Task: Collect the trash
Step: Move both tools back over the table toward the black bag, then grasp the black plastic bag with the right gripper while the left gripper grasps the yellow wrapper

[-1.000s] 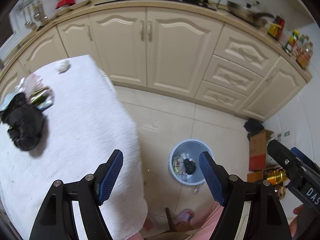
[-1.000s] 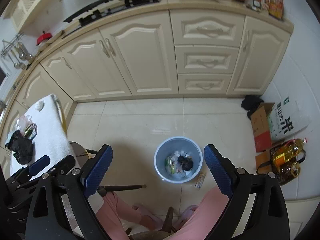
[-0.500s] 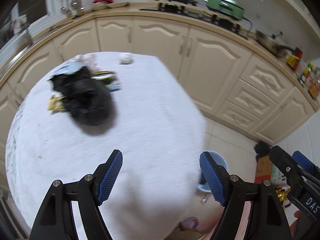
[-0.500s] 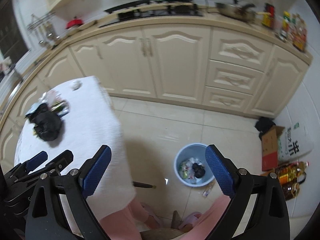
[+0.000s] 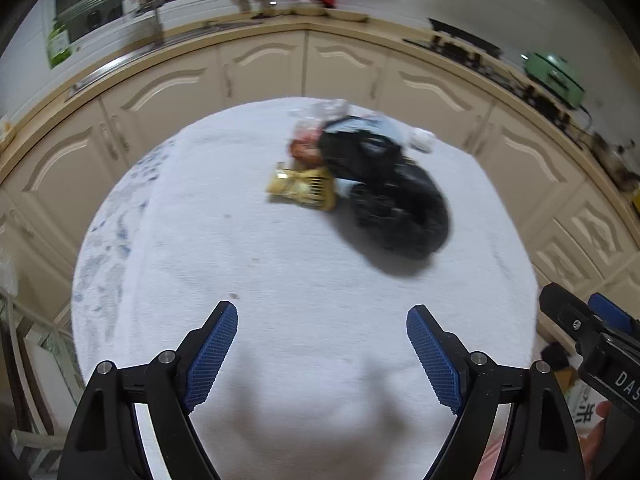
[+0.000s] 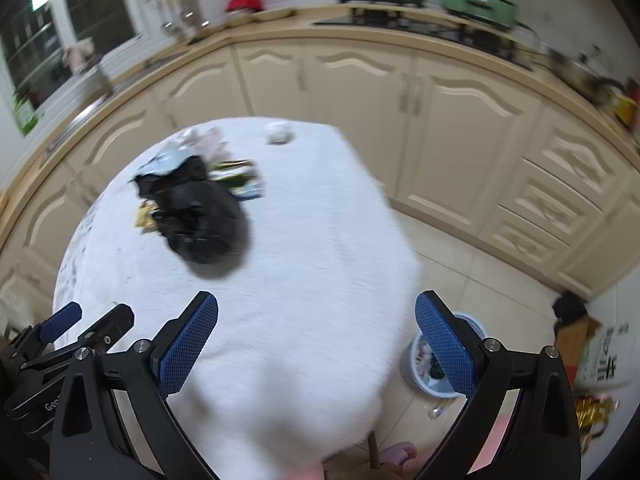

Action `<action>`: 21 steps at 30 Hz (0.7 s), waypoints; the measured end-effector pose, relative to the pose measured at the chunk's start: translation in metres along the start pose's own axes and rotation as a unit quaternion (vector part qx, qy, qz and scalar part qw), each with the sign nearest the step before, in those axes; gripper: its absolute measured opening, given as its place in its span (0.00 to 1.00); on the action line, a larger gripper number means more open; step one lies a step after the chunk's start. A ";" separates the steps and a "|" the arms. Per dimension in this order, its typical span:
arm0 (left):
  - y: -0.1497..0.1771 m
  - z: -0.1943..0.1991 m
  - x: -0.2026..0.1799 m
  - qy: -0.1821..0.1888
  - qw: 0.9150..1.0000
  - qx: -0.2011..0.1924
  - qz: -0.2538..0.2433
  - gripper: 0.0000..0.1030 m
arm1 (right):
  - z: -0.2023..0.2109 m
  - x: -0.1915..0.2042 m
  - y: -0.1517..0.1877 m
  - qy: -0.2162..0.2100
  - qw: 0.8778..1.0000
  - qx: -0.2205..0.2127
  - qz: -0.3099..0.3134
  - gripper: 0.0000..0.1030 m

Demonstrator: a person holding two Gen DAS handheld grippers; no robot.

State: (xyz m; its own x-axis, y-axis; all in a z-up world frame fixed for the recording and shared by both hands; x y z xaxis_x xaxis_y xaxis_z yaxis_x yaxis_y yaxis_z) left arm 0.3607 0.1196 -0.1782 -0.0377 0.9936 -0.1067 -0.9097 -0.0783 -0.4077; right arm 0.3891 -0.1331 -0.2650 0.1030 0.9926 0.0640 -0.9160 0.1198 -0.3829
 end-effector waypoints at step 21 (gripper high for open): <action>-0.071 -0.052 0.077 0.020 0.997 0.052 0.062 0.81 | -0.115 0.116 -0.063 -0.001 0.989 0.089 0.119 0.96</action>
State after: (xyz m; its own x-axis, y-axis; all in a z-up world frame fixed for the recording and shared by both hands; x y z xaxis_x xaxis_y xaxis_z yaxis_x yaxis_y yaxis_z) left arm 0.4435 0.1977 -0.2044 -0.1377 0.9726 -0.1873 -0.9373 -0.1891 -0.2928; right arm 0.5035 -0.0231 -0.3390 -0.1254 0.9921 -0.0061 -0.9677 -0.1237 -0.2199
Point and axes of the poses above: each gripper's, at about its wrist camera, not at the fingertips, and z roughly against the way its jaws point, x to its left, y to its underside, the point moved 8 cm from there along -z, roughly the way its jaws point, and after that the axes turned 10 degrees about x, right-handed, at the moved point
